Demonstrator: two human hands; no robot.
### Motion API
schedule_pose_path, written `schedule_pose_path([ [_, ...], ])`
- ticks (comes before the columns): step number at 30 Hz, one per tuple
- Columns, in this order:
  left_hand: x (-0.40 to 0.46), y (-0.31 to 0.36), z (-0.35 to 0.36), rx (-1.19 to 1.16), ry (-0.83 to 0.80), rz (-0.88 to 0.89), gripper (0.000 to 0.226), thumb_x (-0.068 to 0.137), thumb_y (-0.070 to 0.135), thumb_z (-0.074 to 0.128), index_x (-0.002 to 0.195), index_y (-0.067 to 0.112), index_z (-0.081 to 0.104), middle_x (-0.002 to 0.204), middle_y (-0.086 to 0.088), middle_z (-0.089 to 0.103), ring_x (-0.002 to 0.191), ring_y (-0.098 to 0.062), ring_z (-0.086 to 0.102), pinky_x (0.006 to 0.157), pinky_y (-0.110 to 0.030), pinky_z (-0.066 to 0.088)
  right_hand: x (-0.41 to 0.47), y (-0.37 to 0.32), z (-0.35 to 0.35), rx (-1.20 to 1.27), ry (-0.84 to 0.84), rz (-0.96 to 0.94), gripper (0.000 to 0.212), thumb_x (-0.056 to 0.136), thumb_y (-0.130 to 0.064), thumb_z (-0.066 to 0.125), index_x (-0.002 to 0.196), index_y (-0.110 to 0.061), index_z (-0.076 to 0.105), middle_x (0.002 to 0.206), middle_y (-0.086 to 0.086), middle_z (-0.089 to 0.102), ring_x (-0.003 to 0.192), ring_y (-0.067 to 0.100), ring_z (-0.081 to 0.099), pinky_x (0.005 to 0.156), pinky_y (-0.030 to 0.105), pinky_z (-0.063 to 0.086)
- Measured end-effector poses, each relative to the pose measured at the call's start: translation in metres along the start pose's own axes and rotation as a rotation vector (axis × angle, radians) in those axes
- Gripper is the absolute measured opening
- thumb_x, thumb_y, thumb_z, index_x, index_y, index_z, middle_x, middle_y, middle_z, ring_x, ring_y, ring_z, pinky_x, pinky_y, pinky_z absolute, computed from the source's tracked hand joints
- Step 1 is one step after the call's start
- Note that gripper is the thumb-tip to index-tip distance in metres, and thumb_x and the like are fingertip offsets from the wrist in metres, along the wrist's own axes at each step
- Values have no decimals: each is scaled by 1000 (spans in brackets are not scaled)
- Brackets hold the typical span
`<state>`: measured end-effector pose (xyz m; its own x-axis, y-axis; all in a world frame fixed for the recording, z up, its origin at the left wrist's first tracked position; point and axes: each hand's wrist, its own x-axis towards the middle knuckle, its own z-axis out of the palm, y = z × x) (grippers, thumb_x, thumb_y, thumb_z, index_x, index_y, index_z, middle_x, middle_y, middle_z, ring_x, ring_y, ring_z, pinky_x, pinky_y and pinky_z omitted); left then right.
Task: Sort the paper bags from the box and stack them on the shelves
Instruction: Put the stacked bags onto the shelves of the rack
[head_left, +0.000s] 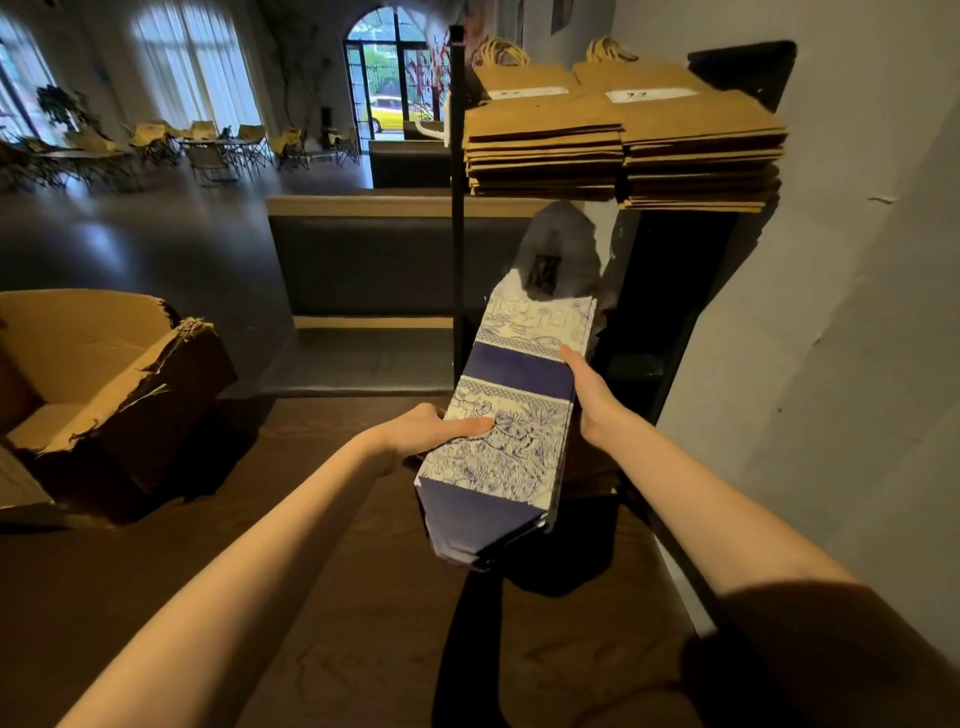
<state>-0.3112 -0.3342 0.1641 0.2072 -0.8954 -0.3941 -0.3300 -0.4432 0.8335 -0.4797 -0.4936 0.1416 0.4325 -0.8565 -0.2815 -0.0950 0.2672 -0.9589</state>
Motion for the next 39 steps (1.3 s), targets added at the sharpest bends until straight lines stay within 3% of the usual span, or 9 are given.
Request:
schedule_pose_path([
  [4,14,11,8,-183,58,-37,81,57,63,78,112,6,63,104,-9,71,90,-23,69,78,-35,56,-8,-18,-11,-37,-132,64,92,55,-76,67,134,-31,50,142,1,48,133,25,41,114,51,25],
  [7,27,23,18,-295,101,-64,65,70,55,72,113,7,62,102,-7,69,84,-20,67,67,-30,53,-51,-34,-15,-156,-274,196,47,88,-60,47,123,-29,55,120,3,63,117,27,56,106,52,37],
  [10,41,36,27,-371,154,-74,78,64,56,76,122,7,57,114,-8,64,97,-25,63,78,-35,52,-63,-29,-36,-198,-323,222,29,93,-54,41,108,-33,54,108,1,64,113,27,56,102,53,41],
  [14,53,57,38,-539,106,-90,61,76,55,67,116,10,61,99,-7,70,81,-22,67,62,-29,49,-68,-27,-48,-114,-186,183,32,93,-43,50,118,-23,51,129,8,55,124,32,50,104,52,39],
  [17,52,65,44,-708,15,-94,53,90,58,44,91,9,63,71,-7,71,64,-21,66,60,-28,48,-63,-27,-47,-162,-30,74,29,95,-35,50,117,-16,55,125,8,58,118,30,54,96,43,47],
  [22,42,48,32,-637,-96,-223,64,85,69,39,88,8,57,87,-9,62,82,-23,58,71,-34,47,-48,-29,-33,-144,52,-11,17,96,-24,49,104,-17,62,116,11,64,107,27,60,86,45,53],
  [28,33,27,14,-627,-175,-280,77,80,79,28,93,9,58,88,-9,63,76,-21,65,54,-22,55,-33,-38,-3,66,91,18,21,98,-28,43,112,-16,53,112,7,58,108,26,55,83,44,52],
  [34,44,36,20,-873,-10,-211,50,86,56,52,88,7,54,85,-10,56,79,-20,58,64,-34,57,-11,-45,3,17,95,9,39,100,-38,34,128,-16,49,121,6,56,118,27,50,98,42,44],
  [39,64,44,22,-999,61,-161,44,91,41,56,118,7,51,116,-15,54,105,-29,58,77,-45,56,1,-50,-1,-78,99,-43,45,100,-42,34,133,-14,47,132,4,54,116,18,50,90,27,36],
])
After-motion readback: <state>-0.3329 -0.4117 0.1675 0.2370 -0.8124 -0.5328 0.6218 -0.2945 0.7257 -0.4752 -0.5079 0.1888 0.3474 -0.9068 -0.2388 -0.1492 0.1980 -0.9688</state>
